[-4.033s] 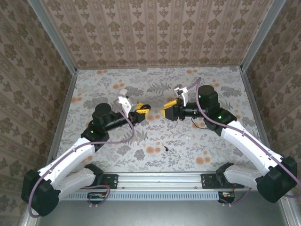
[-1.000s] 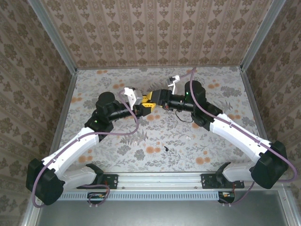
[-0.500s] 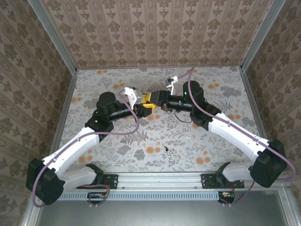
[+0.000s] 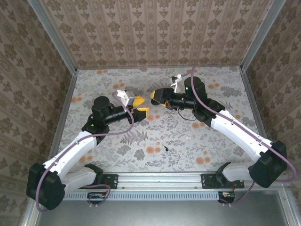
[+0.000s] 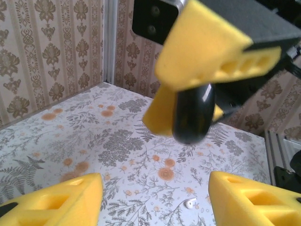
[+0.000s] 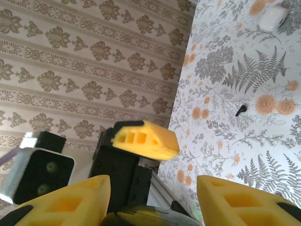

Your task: Insert wireless bluetooth earbuds into charging case

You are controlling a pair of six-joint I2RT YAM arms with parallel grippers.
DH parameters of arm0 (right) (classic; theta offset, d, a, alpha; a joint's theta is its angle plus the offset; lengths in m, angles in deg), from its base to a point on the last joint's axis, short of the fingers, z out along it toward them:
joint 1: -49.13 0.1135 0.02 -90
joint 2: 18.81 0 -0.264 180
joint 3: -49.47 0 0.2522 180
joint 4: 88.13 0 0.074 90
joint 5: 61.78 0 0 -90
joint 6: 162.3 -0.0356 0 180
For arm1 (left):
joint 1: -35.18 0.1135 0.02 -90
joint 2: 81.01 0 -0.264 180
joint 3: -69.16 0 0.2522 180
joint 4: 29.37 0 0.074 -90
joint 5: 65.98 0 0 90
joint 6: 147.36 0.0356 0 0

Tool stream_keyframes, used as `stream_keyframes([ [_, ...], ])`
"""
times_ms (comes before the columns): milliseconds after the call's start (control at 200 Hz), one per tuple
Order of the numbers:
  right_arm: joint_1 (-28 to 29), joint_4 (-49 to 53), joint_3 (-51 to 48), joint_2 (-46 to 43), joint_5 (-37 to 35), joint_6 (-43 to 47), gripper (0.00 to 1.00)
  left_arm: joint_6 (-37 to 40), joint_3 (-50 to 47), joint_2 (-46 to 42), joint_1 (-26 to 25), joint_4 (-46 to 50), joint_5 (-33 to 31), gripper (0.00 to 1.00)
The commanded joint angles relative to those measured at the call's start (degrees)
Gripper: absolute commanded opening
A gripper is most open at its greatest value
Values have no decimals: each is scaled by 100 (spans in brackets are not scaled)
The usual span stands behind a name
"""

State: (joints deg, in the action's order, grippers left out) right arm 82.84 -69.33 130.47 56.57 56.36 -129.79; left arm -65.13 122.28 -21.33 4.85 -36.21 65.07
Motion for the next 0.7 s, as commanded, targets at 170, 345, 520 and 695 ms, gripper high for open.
stream_keyframes([
  [170,4,419,278,-49,19,204,31,-94,139,170,-190,-683,296,54],
  [345,4,419,254,-32,87,221,31,-190,379,589,-446,-991,417,52],
  [520,4,496,278,-2,156,303,30,-447,418,806,-507,-1324,406,48],
  [695,4,538,272,19,226,353,30,-486,468,846,-509,-1348,342,43],
])
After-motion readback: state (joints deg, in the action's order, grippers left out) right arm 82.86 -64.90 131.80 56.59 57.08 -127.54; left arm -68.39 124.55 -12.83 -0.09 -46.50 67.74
